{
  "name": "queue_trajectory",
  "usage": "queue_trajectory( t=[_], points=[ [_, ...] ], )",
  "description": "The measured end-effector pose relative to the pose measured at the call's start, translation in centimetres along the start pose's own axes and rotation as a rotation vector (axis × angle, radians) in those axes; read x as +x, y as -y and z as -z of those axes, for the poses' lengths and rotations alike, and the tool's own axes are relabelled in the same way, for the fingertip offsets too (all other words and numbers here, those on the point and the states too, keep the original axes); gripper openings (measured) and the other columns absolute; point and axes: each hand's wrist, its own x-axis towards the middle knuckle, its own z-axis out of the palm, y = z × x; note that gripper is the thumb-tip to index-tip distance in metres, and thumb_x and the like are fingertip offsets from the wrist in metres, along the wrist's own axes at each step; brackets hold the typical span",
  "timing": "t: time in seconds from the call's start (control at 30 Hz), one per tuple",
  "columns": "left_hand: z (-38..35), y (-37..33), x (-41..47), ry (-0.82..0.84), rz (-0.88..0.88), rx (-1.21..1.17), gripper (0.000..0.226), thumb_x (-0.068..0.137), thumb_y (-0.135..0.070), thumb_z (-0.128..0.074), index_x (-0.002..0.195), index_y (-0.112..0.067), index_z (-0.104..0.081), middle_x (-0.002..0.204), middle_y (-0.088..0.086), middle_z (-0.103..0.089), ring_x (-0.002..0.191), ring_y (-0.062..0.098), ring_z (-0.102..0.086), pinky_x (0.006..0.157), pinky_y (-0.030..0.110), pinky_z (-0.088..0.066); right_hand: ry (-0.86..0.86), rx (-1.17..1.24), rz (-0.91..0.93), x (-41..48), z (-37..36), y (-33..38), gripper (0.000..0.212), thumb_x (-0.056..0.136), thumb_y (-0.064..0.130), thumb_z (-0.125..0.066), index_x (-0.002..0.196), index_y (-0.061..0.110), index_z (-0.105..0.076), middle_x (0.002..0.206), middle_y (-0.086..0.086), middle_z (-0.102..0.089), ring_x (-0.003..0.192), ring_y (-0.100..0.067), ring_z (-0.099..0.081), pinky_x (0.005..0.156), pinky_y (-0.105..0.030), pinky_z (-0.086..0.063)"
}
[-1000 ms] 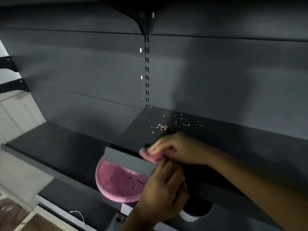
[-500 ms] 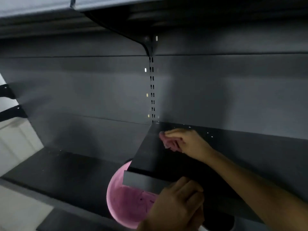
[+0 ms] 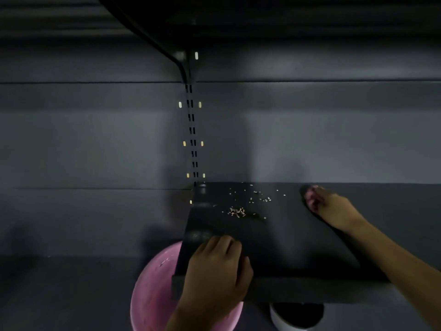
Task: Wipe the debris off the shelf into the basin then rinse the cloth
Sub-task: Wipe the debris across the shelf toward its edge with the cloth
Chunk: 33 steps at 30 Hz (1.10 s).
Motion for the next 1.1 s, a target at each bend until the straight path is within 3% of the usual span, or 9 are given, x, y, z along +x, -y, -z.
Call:
queue_trajectory(
  t=[0.1, 0.3, 0.4, 0.57, 0.67, 0.77, 0.9, 1.0, 1.1],
  points=[
    [0.1, 0.4, 0.0, 0.019, -0.025, 0.001, 0.031, 0.080, -0.037, -0.041, 0.074, -0.020, -0.066, 0.077, -0.004, -0.064, 0.068, 0.012, -0.062, 0.057, 0.024, -0.054, 0.020, 0.053, 0.130, 1.0, -2.5, 5.1, 0.023, 0.086, -0.001, -0.046, 0.099, 0.009, -0.062, 0.106, -0.009, -0.068, 0.085, -0.016, -0.059, 0.071, -0.005, -0.036],
    [-0.3, 0.8, -0.2, 0.006, -0.045, -0.027, 0.027, 0.078, -0.035, -0.045, 0.072, -0.018, -0.064, 0.076, 0.000, -0.063, 0.067, 0.017, -0.061, 0.058, 0.024, -0.053, 0.121, 0.321, 0.213, 0.9, -4.6, 12.3, 0.035, 0.082, -0.012, -0.037, 0.090, 0.007, -0.065, 0.082, -0.014, -0.067, 0.059, 0.000, -0.061, 0.060, -0.007, -0.051],
    [-0.7, 0.7, -0.2, -0.023, -0.051, -0.026, 0.023, 0.076, -0.033, -0.048, 0.070, -0.016, -0.063, 0.074, 0.002, -0.062, 0.066, 0.020, -0.060, 0.058, 0.026, -0.052, -0.079, 0.297, 0.155, 1.4, -2.9, 10.3, 0.031, 0.082, -0.004, -0.048, 0.095, 0.016, -0.068, 0.084, -0.007, -0.072, 0.070, -0.018, -0.068, 0.066, -0.021, -0.055],
    [-1.0, 0.5, 0.0, -0.008, -0.035, -0.006, 0.024, 0.073, -0.037, -0.048, 0.069, -0.021, -0.064, 0.072, -0.002, -0.062, 0.064, 0.015, -0.059, 0.058, 0.021, -0.051, -0.013, 0.125, 0.132, 4.3, -1.9, 7.0, 0.030, 0.086, 0.004, -0.053, 0.113, 0.010, -0.064, 0.113, -0.015, -0.068, 0.101, -0.029, -0.064, 0.086, -0.023, -0.043],
    [-1.0, 0.5, 0.0, 0.005, -0.025, -0.025, 0.024, 0.071, -0.038, -0.049, 0.067, -0.021, -0.066, 0.072, -0.002, -0.063, 0.063, 0.014, -0.060, 0.058, 0.020, -0.051, 0.033, 0.094, 0.310, 5.1, -3.8, 8.3, 0.031, 0.082, -0.008, -0.050, 0.102, 0.009, -0.068, 0.105, -0.012, -0.070, 0.088, -0.018, -0.066, 0.083, -0.014, -0.048],
    [-1.0, 0.5, -0.1, -0.004, -0.031, 0.008, 0.023, 0.072, -0.037, -0.050, 0.068, -0.021, -0.066, 0.075, -0.002, -0.065, 0.065, 0.014, -0.060, 0.058, 0.021, -0.051, 0.123, 0.130, 0.434, 6.0, -5.5, 10.6, 0.041, 0.079, -0.017, -0.044, 0.107, 0.005, -0.066, 0.108, -0.011, -0.069, 0.087, -0.018, -0.066, 0.084, -0.024, -0.054],
    [-0.7, 0.5, -0.2, 0.008, -0.027, 0.014, 0.023, 0.076, -0.037, -0.049, 0.071, -0.021, -0.065, 0.077, -0.002, -0.065, 0.066, 0.013, -0.059, 0.057, 0.021, -0.051, 0.290, 0.340, 0.394, 6.8, -5.9, 12.4, 0.040, 0.082, -0.018, -0.047, 0.115, -0.001, -0.062, 0.108, -0.007, -0.063, 0.084, -0.008, -0.060, 0.067, 0.004, -0.042],
    [-0.7, 0.5, -0.2, 0.014, -0.030, 0.018, 0.023, 0.076, -0.037, -0.049, 0.072, -0.022, -0.065, 0.077, -0.003, -0.065, 0.066, 0.012, -0.059, 0.057, 0.021, -0.051, 0.372, 0.322, 0.440, 7.3, -4.8, 11.5, 0.043, 0.081, -0.019, -0.048, 0.114, 0.003, -0.063, 0.111, -0.014, -0.066, 0.088, -0.019, -0.066, 0.077, -0.012, -0.050],
    [-0.9, 0.4, -0.2, 0.002, -0.024, 0.014, 0.022, 0.075, -0.036, -0.050, 0.072, -0.021, -0.065, 0.077, -0.002, -0.065, 0.067, 0.014, -0.059, 0.057, 0.022, -0.050, 0.135, 0.210, 0.543, 8.2, -3.9, 10.7, 0.044, 0.079, -0.013, -0.053, 0.112, 0.011, -0.066, 0.110, -0.011, -0.069, 0.097, -0.026, -0.067, 0.090, -0.032, -0.052]
  ],
)
